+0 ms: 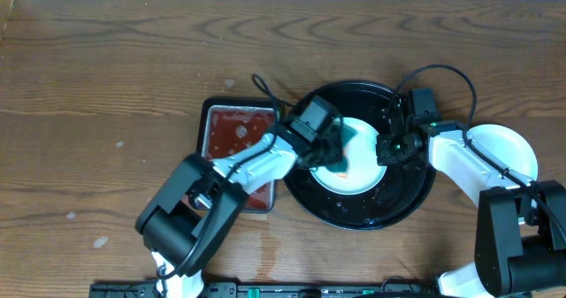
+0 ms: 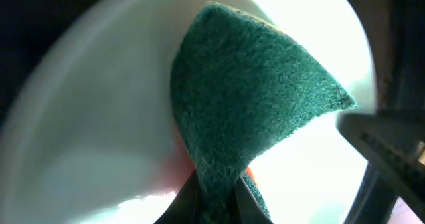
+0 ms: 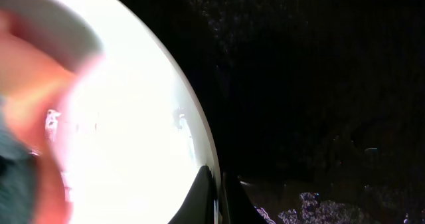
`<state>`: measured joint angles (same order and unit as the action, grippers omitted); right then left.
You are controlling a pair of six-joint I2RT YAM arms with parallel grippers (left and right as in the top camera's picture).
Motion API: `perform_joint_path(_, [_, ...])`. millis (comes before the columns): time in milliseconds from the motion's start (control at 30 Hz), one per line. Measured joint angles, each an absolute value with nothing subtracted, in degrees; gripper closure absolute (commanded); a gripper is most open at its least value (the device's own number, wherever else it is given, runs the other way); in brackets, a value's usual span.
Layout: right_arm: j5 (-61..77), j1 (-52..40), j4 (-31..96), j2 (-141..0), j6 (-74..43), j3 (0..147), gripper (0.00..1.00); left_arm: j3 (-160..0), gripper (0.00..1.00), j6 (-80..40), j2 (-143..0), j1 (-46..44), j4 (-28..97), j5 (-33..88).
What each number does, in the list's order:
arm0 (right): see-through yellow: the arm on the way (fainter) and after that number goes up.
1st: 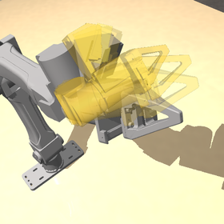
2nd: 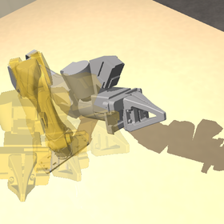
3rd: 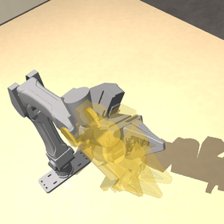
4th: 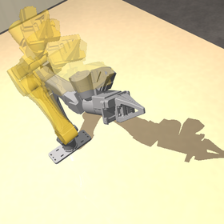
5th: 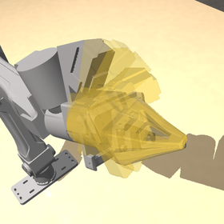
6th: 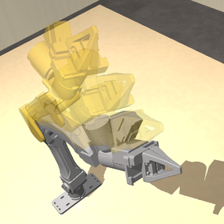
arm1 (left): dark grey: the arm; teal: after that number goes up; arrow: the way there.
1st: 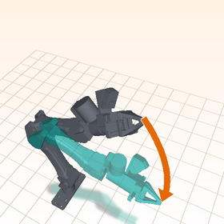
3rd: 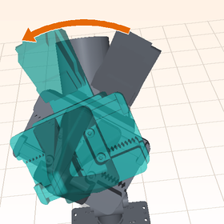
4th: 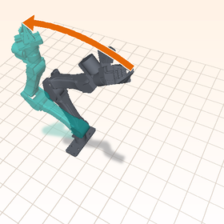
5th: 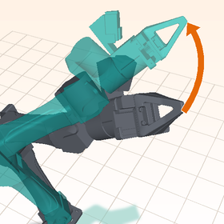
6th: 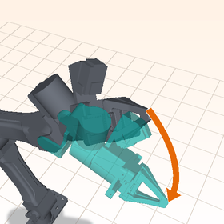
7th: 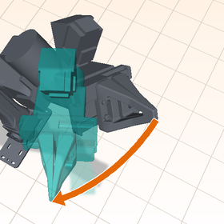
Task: Clean dirty plates on tray and stack at the side
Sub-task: 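Scrub the pale green plate with the sponge while the right gripper holds it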
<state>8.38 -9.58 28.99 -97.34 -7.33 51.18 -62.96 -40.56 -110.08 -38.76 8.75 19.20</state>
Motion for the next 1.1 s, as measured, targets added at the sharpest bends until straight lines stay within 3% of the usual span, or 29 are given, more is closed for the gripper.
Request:
perform_joint_path(267, [8.4, -9.58, 28.99, -97.34, -7.2, 51.18, 0.99, -61.14, 0.93, -39.05, -106.59, -36.82, 8.25, 18.55])
perform_joint_path(600, [8.38, -9.58, 28.97, -97.34, -7.18, 51.18, 0.99, -61.1, 0.93, -40.25, -106.48, -40.36, -6.44, 16.53])
perform_joint_path(867, [8.4, -9.58, 28.97, -97.34, -7.18, 51.18, 0.99, -61.08, 0.93, -46.74, -114.32, -41.01, -18.31, 17.72])
perform_joint_path(1100, [8.4, -9.58, 28.97, -97.34, -7.18, 51.18, 0.99, -61.69, 0.93, -46.63, -115.85, -41.04, -15.62, 17.69])
